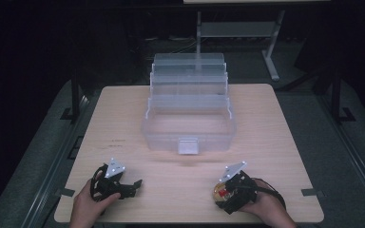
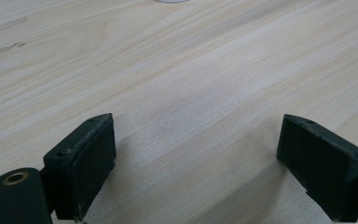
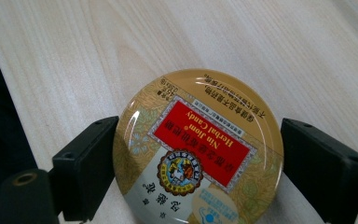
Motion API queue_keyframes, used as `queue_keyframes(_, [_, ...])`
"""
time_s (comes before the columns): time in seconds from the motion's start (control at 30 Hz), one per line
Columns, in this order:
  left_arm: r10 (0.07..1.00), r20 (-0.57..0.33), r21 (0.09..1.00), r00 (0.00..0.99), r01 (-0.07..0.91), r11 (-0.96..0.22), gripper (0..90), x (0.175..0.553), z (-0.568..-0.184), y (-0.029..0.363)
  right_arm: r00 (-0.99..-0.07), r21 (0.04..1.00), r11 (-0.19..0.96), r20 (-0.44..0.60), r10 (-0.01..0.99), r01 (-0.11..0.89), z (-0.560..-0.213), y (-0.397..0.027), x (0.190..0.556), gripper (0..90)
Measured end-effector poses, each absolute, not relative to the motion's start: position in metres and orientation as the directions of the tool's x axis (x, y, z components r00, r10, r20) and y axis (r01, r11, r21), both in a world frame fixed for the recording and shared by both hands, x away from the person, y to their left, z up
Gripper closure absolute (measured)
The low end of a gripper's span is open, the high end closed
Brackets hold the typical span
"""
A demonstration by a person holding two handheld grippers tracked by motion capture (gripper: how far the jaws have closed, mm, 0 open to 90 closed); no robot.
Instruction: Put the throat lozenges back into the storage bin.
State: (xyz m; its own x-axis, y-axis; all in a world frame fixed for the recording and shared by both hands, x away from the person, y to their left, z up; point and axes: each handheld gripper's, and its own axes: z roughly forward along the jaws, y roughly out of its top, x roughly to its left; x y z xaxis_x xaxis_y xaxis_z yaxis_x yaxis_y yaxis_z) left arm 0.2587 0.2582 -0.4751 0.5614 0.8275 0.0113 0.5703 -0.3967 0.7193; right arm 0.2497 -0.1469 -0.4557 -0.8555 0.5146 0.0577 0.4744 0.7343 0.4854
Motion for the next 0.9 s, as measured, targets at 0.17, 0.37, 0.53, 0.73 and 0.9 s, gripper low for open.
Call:
queue_keyframes(0.17, [0.827, 0.011, 0.719, 0.561, 0.570, -0.397, 10.7, 0.2587, -0.4751, 0.2582, -0.864, 0.488, 0.741, 0.058, 0.500, 0.461, -0.4542, -0.1474, 0.2483, 19.0])
queue_keyframes(0.37, [0.828, 0.011, 0.719, 0.561, 0.570, -0.396, 10.7, 0.2587, -0.4751, 0.2581, -0.867, 0.483, 0.747, 0.055, 0.495, 0.457, -0.4538, -0.1476, 0.2484, 19.3])
queue_keyframes(0.53, [0.827, 0.011, 0.719, 0.561, 0.570, -0.397, 10.7, 0.2587, -0.4751, 0.2582, -0.869, 0.478, 0.752, 0.050, 0.493, 0.454, -0.4522, -0.1481, 0.2487, 19.4])
queue_keyframes(0.73, [0.827, 0.011, 0.719, 0.561, 0.570, -0.397, 10.7, 0.2587, -0.4751, 0.2582, -0.868, 0.484, 0.748, 0.051, 0.495, 0.455, -0.4503, -0.1499, 0.2498, 19.4])
queue_keyframes(0.9, [0.828, 0.011, 0.719, 0.561, 0.570, -0.397, 10.7, 0.2587, -0.4751, 0.2582, -0.866, 0.485, 0.745, 0.053, 0.497, 0.457, -0.4488, -0.1519, 0.2514, 19.4])
